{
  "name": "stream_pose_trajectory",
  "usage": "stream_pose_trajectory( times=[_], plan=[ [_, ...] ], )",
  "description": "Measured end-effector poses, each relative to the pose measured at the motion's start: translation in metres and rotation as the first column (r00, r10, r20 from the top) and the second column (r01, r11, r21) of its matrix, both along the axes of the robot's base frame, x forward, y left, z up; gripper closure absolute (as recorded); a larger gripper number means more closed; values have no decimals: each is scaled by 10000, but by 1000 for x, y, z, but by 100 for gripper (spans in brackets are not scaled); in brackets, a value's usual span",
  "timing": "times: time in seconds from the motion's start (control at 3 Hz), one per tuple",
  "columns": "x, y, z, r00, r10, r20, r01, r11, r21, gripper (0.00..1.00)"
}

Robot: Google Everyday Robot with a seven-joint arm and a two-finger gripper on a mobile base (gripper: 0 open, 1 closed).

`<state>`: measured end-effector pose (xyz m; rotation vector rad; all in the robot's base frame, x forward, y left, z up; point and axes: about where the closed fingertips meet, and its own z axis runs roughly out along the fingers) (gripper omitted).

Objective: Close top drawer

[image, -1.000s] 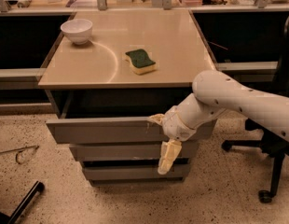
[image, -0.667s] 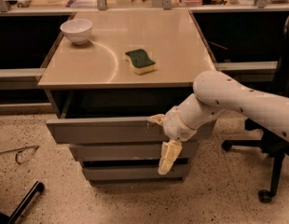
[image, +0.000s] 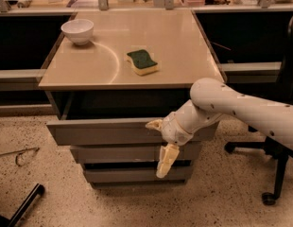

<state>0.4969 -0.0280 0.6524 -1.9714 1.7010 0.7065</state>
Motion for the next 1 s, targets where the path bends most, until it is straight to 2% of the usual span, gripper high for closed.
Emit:
stream_pose_trajectory(
  times=[0.33,0.67,1.0],
  plan=[
    [23,-2,-6,9998,-141,127,144,9996,-237,0],
    [57,-15,-15,9950,-811,581,842,9950,-530,0],
    [57,-14,-15,9950,-810,580,841,9950,-530,0]
  ],
)
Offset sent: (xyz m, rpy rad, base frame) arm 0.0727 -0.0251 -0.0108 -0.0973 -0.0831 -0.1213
